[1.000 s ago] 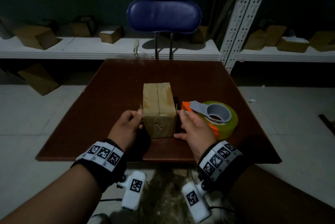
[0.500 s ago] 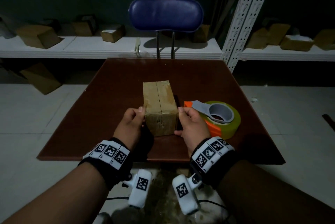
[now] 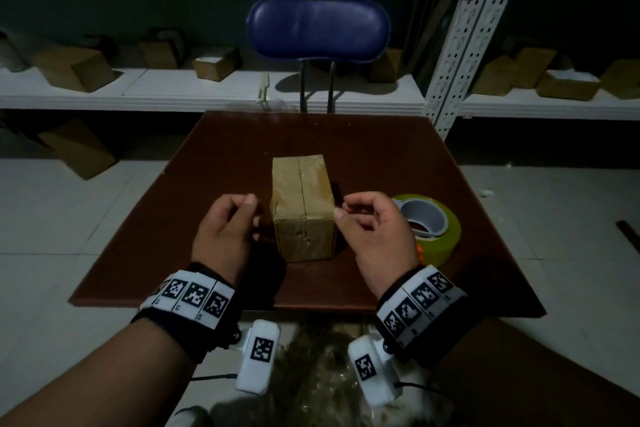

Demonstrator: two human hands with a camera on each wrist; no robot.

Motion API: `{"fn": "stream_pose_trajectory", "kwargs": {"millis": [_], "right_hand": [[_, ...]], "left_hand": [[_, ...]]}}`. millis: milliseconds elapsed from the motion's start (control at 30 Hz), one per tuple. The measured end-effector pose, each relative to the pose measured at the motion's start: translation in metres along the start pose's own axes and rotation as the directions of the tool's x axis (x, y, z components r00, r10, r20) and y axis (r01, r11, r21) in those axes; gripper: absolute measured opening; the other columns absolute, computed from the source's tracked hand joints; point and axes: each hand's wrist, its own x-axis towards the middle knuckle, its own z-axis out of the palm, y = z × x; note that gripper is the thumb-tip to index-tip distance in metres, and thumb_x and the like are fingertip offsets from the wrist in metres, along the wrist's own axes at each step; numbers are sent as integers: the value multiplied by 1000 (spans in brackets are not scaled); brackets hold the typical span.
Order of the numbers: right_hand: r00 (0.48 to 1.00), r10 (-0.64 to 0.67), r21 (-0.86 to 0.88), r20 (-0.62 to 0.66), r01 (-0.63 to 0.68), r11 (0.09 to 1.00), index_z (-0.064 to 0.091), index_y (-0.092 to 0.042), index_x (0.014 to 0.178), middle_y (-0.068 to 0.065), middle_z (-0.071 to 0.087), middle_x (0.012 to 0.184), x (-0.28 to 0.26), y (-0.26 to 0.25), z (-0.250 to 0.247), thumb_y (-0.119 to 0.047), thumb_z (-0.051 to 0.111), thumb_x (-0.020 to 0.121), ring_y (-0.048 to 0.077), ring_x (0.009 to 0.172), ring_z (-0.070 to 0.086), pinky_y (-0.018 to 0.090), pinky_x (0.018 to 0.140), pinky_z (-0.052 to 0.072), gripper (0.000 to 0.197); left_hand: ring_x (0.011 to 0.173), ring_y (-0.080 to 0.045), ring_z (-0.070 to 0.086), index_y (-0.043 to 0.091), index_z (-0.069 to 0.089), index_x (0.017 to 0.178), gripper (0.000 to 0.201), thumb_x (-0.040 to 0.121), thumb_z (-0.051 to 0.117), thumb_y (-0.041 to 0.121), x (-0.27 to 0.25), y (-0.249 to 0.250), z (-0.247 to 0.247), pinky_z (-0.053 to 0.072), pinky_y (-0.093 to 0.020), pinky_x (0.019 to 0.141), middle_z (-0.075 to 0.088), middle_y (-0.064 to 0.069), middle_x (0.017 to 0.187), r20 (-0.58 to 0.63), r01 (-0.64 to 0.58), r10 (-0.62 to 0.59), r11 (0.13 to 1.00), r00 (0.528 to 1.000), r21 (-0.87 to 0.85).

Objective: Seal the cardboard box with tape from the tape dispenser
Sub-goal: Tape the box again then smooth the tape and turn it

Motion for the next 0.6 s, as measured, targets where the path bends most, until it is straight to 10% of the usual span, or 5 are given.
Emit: {"fn": "stream_pose_trajectory", "kwargs": {"millis": [100, 267, 600], "right_hand": [[999, -19, -31, 51, 20, 999, 64, -38, 101, -13, 70, 106, -3, -5, -1, -33, 83, 83, 0, 104, 66, 32, 83, 61, 26], [996, -31, -83, 87, 39, 996, 69, -35, 101, -11, 71, 111, 1, -4, 1, -33, 84, 81, 8, 107, 66, 40, 88, 60, 26], [986, -86, -167, 144, 110, 980, 68, -33, 96, -12, 68, 106, 2, -4, 0, -34, 76, 90, 6, 99, 63, 23, 82, 52, 10]], "left_hand": [[67, -15, 67, 21, 66, 84, 24, 75, 78, 40, -3, 4, -5, 51, -28, 62, 72, 1, 80, 83, -62, 60, 998, 995, 30], [76, 2, 69, 10, 67, 93, 27, 71, 83, 7, -8, 3, 1, 51, -11, 66, 72, 4, 83, 145, -262, 235, 941, 961, 212], [96, -21, 67, 15, 70, 83, 17, 72, 83, 11, 1, -6, -3, 51, -27, 82, 70, -8, 100, 193, -327, 284, 912, 939, 249]]}}
